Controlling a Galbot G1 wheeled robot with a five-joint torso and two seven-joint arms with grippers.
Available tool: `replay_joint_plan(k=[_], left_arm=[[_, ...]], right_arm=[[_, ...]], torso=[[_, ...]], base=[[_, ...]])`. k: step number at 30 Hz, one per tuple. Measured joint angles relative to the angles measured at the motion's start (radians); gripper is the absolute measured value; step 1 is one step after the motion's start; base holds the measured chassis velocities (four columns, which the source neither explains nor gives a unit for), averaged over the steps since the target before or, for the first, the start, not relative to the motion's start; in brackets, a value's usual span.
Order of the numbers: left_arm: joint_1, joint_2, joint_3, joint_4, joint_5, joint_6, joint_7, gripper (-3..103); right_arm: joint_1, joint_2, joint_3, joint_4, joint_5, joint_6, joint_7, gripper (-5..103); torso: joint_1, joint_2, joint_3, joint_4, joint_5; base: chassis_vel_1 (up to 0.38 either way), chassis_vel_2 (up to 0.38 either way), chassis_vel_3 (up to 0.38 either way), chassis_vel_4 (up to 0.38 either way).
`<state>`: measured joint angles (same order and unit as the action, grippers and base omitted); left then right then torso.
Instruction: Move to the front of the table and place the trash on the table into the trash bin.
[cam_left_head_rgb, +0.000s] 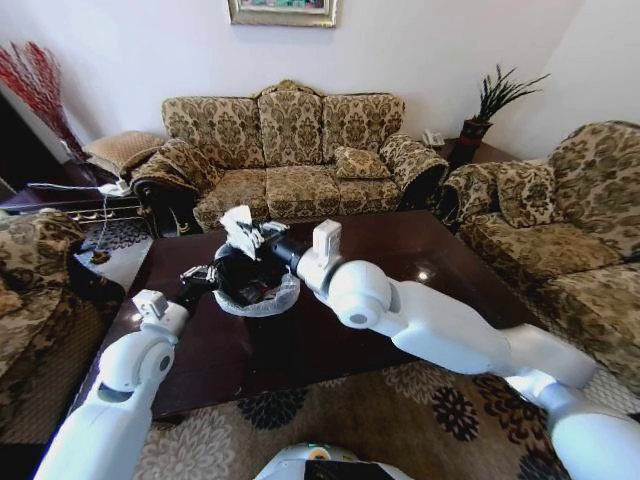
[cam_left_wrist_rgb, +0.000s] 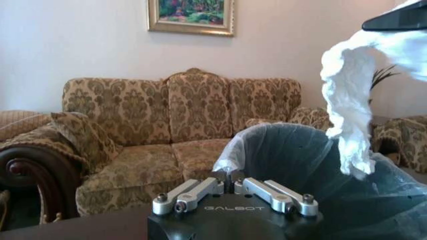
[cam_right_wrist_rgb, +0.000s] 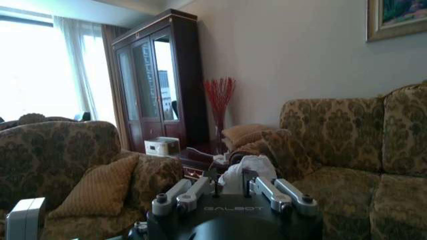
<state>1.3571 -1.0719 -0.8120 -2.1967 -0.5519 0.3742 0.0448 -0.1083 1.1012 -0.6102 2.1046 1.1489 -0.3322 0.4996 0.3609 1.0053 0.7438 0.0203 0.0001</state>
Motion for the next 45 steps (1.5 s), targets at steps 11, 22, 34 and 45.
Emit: replay_joint_plan(k=[11, 22, 34, 45], left_arm=[[0.0, -0.009, -0.009, 0.002, -0.007, -0.009, 0.002, 2], [-0.003, -0.008, -0.011, 0.002, -0.012, -0.011, 0.002, 2], [-0.008, -0.009, -0.006, -0.001, -0.014, -0.011, 0.002, 2], [-0.008, -0.011, -0.004, -0.001, -0.015, -0.014, 0.003, 2]], right_arm=[[0.016, 0.01, -0.01, 0.002, -0.014, -0.002, 0.009, 65], [0.01, 0.009, -0.001, 0.063, 0.276, -0.027, 0.175, 99], [0.031, 0.091, 0.078, 0.06, 0.728, 0.014, 0.47, 100], [0.022, 0.061, 0.107, 0.073, 0.723, -0.021, 0.459, 100]], torso=[[0.0, 0.0, 0.0, 0.0001, -0.0001], [0.0, 0.0, 0.0, 0.0, -0.0001], [0.0, 0.0, 0.0, 0.0001, -0.0002], [0.0, 0.0, 0.0, 0.0, -0.0001]], base=[[0.0, 0.0, 0.0, 0.0], [0.0, 0.0, 0.0, 0.0], [0.0, 0.0, 0.0, 0.0], [0.0, 0.0, 0.0, 0.0]])
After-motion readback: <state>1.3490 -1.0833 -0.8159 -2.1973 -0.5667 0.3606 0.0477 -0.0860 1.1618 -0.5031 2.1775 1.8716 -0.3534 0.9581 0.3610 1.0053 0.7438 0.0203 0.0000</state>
